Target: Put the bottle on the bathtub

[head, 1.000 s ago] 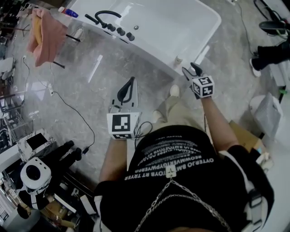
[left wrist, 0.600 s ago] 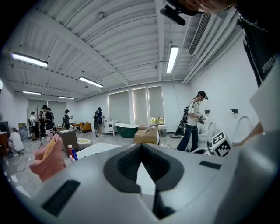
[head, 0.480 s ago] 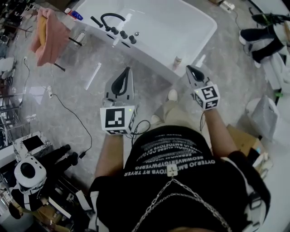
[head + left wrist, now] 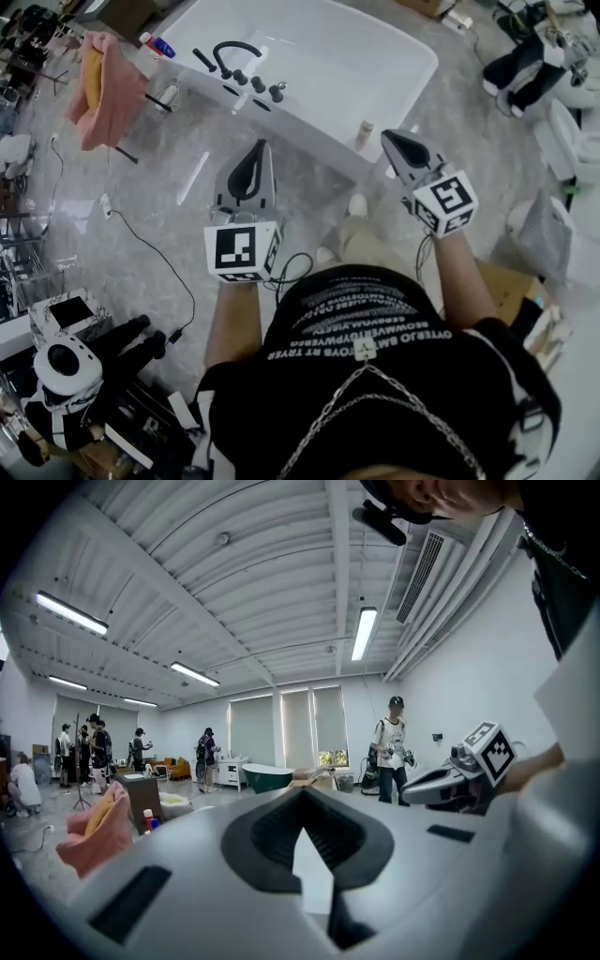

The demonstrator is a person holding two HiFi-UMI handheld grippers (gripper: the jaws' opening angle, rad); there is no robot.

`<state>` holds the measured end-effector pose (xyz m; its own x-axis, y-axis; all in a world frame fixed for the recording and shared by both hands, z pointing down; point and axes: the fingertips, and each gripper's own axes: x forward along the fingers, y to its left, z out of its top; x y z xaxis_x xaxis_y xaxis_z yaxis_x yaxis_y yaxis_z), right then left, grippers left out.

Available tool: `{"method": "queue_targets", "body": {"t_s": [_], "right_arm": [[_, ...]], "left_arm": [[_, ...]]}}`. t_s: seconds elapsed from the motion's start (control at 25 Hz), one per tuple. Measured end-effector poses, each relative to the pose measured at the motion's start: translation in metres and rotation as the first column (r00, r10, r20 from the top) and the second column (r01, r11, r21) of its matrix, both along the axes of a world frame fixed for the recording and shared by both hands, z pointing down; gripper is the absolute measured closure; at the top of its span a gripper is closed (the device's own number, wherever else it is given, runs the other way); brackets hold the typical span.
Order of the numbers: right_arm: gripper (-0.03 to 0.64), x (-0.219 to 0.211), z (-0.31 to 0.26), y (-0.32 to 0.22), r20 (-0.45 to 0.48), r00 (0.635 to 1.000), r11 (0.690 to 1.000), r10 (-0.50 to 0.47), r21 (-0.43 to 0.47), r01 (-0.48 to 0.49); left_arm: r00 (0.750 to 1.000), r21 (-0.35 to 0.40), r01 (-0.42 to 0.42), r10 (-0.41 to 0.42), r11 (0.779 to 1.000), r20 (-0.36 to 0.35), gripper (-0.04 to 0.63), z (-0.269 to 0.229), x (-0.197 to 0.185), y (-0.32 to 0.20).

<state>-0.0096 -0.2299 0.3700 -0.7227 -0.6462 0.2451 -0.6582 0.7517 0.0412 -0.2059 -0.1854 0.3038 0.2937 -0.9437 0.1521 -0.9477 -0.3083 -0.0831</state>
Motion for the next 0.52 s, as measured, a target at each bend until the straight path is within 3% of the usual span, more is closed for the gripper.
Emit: {"method": "queue_targets", "body": {"t_s": [0.16,0.32,0.52], "right_arm": [[0.615,-0.014,-0.024,0.014,-0.001,1.000,0.999,-0.031,0.029,0.032],[0.615,-0.014,-0.050,0.024,0.001,0.999,0.995,-0.052,0.083,0.051],[0.615,-0.008,-0.056,0.039,-0.012,0.999,0.997,-0.043,0.068,0.044]], "left_arm": [[0.996,0.033,0.003,-0.006,0.999,0.084,0.598,-0.010,-0.007,0.003],[0.998,0.045,-0.017,0.015,0.999,0.056,0.598,-0.018,0.001,0.007],[0.996,0.061,-0.034,0.029,0.998,0.079,0.598,-0.025,0.016,0.028]]}}
